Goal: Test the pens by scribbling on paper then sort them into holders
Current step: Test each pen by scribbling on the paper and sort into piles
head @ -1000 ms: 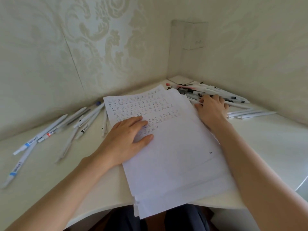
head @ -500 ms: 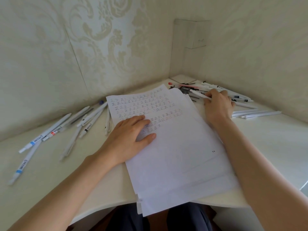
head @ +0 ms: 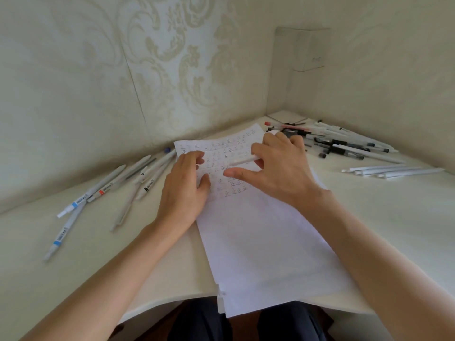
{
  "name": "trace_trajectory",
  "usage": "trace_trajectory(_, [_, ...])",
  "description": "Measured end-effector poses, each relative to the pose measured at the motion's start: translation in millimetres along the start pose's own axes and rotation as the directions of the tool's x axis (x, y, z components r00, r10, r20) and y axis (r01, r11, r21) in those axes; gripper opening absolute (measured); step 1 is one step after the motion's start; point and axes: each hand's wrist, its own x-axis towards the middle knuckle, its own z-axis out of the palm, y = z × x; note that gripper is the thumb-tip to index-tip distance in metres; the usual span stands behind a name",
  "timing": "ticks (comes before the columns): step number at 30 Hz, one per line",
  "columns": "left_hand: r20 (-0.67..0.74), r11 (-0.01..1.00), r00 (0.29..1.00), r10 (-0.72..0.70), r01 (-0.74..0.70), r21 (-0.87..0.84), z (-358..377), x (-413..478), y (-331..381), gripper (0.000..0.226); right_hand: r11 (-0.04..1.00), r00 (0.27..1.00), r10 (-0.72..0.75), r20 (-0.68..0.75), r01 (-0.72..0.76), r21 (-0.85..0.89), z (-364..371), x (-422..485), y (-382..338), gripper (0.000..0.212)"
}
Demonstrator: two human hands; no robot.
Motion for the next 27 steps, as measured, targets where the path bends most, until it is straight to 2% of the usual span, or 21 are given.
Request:
trace_trajectory(4, [0.007, 0.998, 0.998, -0.066, 0.066, -0.022, 0, 1, -1, 0.034, 0.994, 0.992, 0.069, 0.105, -0.059, -0.089, 4, -2, 3, 0.060])
trace_trajectory(8, [0.012, 0.998, 0.998, -0.054, 0.054, 0.017, -1, 1, 0, 0.029, 0.993, 0.997, 0.077, 0.007, -0.076, -0.092, 14, -3, 4, 0.056])
trace_trajectory(12, [0.018, 0.999, 1.000, -0.013, 0.013, 0.037, -3, -1, 4, 0.027, 0.996, 0.998, 0.035, -0.058, -0.040, -0.081, 14, -2, 3, 0.063])
trace_trajectory(14, [0.050, 0.997, 0.998, 0.045, -0.048, 0.053, -3, -2, 8, 0.030, 1.000, 0.998, 0.003, -0.063, -0.004, -0.029, 9, 1, 6, 0.066])
trace_trajectory(16, [0.121, 0.990, 0.987, 0.104, -0.114, 0.079, -4, -3, 11, 0.043, 0.988, 0.996, -0.018, -0.090, 0.031, 0.152, 4, 3, 9, 0.052])
trace_trajectory(18, [0.200, 0.975, 0.969, 0.145, -0.174, 0.135, -3, -5, 13, 0.062, 0.939, 0.984, 0.019, -0.178, 0.044, 0.342, -4, 3, 9, 0.027])
trace_trajectory(20, [0.291, 0.961, 0.947, 0.135, -0.196, 0.193, -2, -6, 13, 0.074, 0.815, 0.960, 0.195, -0.202, -0.044, 0.577, -9, 2, 8, 0.030])
trace_trajectory(23, [0.391, 0.948, 0.911, 0.127, -0.228, 0.223, 1, -6, 12, 0.085, 0.584, 0.922, 0.383, -0.049, -0.201, 0.787, -13, 3, 7, 0.044])
trace_trajectory(25, [0.418, 0.948, 0.901, 0.116, -0.226, 0.225, 2, -5, 12, 0.078, 0.523, 0.917, 0.386, 0.098, -0.305, 0.796, -12, 3, 6, 0.049])
trace_trajectory(27, [0.431, 0.943, 0.897, 0.098, -0.221, 0.247, 3, -6, 12, 0.071, 0.528, 0.919, 0.342, 0.196, -0.360, 0.769, -8, 3, 4, 0.042])
